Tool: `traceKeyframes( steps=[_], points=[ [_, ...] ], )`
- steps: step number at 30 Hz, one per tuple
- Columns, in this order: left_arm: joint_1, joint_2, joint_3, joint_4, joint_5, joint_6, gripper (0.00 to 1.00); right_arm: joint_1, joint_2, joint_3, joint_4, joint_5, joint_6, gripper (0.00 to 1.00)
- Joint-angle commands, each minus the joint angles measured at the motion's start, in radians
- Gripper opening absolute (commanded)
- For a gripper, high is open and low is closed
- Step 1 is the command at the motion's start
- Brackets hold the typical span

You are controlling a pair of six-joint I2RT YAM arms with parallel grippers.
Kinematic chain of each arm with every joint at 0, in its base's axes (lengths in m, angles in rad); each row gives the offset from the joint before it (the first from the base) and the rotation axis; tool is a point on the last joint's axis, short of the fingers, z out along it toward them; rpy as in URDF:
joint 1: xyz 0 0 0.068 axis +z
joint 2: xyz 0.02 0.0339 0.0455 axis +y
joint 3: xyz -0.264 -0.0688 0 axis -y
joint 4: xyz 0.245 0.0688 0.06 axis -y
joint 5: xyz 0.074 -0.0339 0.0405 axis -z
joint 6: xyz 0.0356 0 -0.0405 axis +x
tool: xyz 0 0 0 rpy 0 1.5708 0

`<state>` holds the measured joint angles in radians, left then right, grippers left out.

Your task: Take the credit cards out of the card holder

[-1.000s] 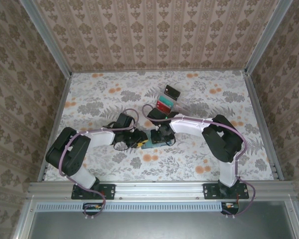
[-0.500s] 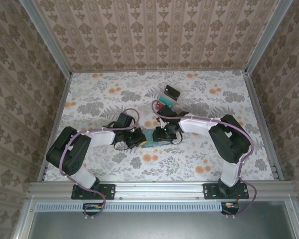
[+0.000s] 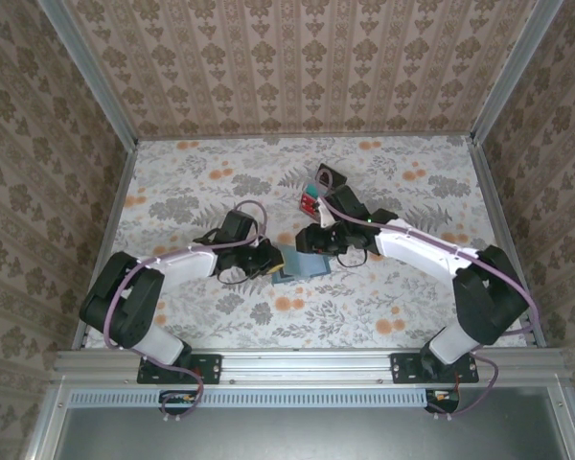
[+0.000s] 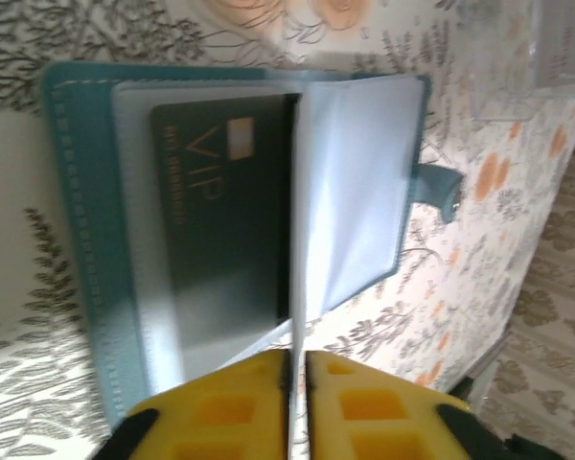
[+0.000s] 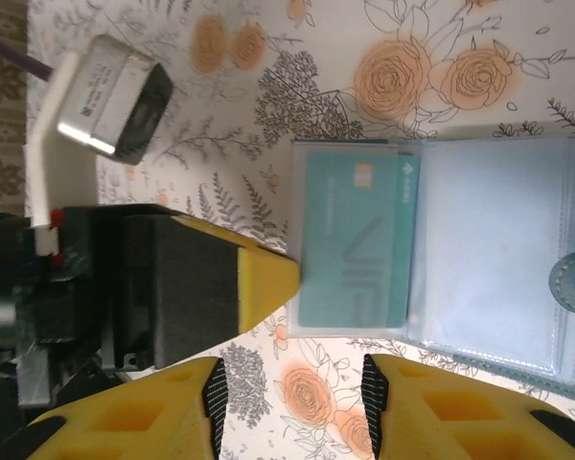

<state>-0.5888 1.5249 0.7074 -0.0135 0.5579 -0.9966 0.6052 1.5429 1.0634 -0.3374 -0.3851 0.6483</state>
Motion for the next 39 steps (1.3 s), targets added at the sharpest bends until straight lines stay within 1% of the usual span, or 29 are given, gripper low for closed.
traceKeyframes(
  steps=[1, 3, 4, 9, 12, 15, 19, 21, 26, 28, 30, 32, 35, 39],
  points=[
    [-0.027, 0.013, 0.055, 0.047, 0.047, 0.014, 0.27, -0.025, -0.052, -0.032, -0.002, 0.009, 0.026, 0.46],
    [-0.052, 0.031, 0.095, 0.031, 0.041, 0.025, 0.37, -0.047, -0.081, -0.045, -0.018, -0.003, 0.042, 0.46],
    [-0.06, 0.044, 0.111, 0.03, 0.041, 0.027, 0.39, -0.054, -0.097, -0.055, -0.018, -0.003, 0.047, 0.46],
    [-0.084, 0.13, 0.176, 0.062, 0.056, 0.016, 0.42, -0.088, -0.187, -0.081, -0.053, 0.032, 0.047, 0.46],
    [-0.09, 0.167, 0.203, 0.071, 0.066, 0.01, 0.45, -0.104, -0.207, -0.097, -0.06, 0.05, 0.045, 0.46],
    [-0.086, 0.175, 0.21, 0.069, 0.059, 0.0, 0.48, -0.108, -0.198, -0.102, -0.063, 0.06, 0.032, 0.46],
    [-0.065, 0.143, 0.172, 0.073, 0.03, -0.021, 0.5, -0.101, -0.159, -0.093, -0.073, 0.076, 0.007, 0.44],
    [-0.053, 0.122, 0.147, 0.075, 0.019, -0.025, 0.5, -0.083, -0.095, -0.072, -0.094, 0.092, -0.011, 0.42],
    [-0.045, 0.116, 0.119, 0.084, 0.012, -0.042, 0.5, -0.01, -0.015, -0.001, -0.151, 0.172, -0.052, 0.37],
    [-0.044, 0.12, 0.108, 0.092, 0.011, -0.053, 0.48, 0.014, 0.007, 0.018, -0.158, 0.201, -0.058, 0.36],
    [-0.037, 0.122, 0.112, 0.054, -0.017, -0.054, 0.44, 0.03, 0.043, 0.031, -0.158, 0.221, -0.057, 0.35],
    [-0.036, 0.124, 0.117, 0.038, -0.036, -0.057, 0.4, 0.033, 0.09, 0.044, -0.158, 0.226, -0.054, 0.32],
    [-0.036, 0.138, 0.121, 0.045, -0.026, -0.067, 0.34, 0.033, 0.158, 0.062, -0.161, 0.225, -0.052, 0.26],
    [-0.036, 0.154, 0.113, 0.063, -0.021, -0.077, 0.28, 0.033, 0.214, 0.066, -0.16, 0.235, -0.045, 0.23]
  ],
)
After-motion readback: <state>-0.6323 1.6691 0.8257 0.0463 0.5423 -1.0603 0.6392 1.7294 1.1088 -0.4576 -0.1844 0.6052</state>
